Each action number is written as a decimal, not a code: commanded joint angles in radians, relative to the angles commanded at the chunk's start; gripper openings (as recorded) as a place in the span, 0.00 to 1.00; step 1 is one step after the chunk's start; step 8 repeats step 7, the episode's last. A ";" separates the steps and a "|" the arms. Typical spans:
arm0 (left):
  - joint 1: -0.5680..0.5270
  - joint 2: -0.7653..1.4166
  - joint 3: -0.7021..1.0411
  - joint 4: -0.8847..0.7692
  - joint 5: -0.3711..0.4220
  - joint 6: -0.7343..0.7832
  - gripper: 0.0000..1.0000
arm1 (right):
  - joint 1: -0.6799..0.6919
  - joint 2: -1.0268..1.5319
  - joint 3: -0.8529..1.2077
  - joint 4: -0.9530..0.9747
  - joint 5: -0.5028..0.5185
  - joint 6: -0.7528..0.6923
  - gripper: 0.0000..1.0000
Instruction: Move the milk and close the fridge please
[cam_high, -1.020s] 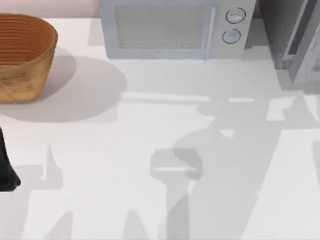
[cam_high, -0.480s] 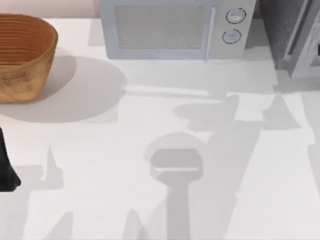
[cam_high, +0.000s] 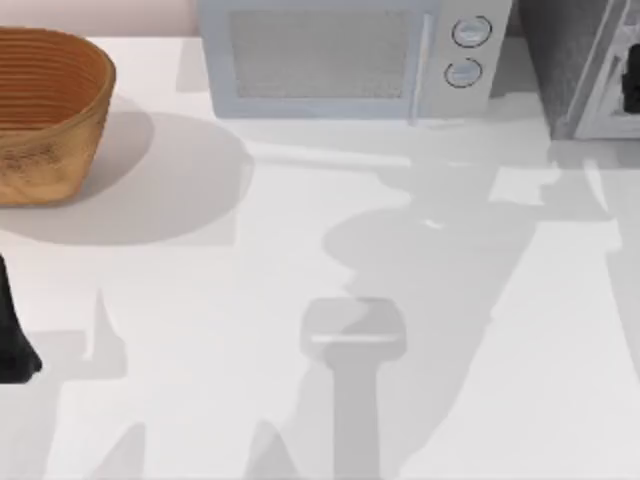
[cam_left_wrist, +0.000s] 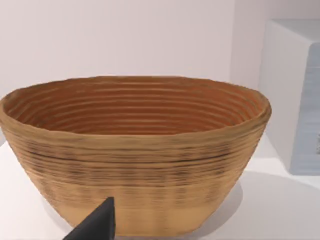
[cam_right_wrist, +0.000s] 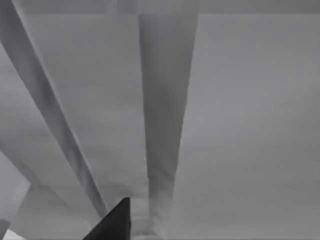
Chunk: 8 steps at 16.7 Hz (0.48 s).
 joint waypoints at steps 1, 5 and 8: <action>0.000 0.000 0.000 0.000 0.000 0.000 1.00 | 0.000 0.032 0.046 -0.007 0.000 0.001 1.00; 0.000 0.000 0.000 0.000 0.000 0.000 1.00 | 0.002 0.115 0.172 -0.026 0.001 0.001 1.00; 0.000 0.000 0.000 0.000 0.000 0.000 1.00 | 0.002 0.121 0.181 -0.028 0.001 0.001 1.00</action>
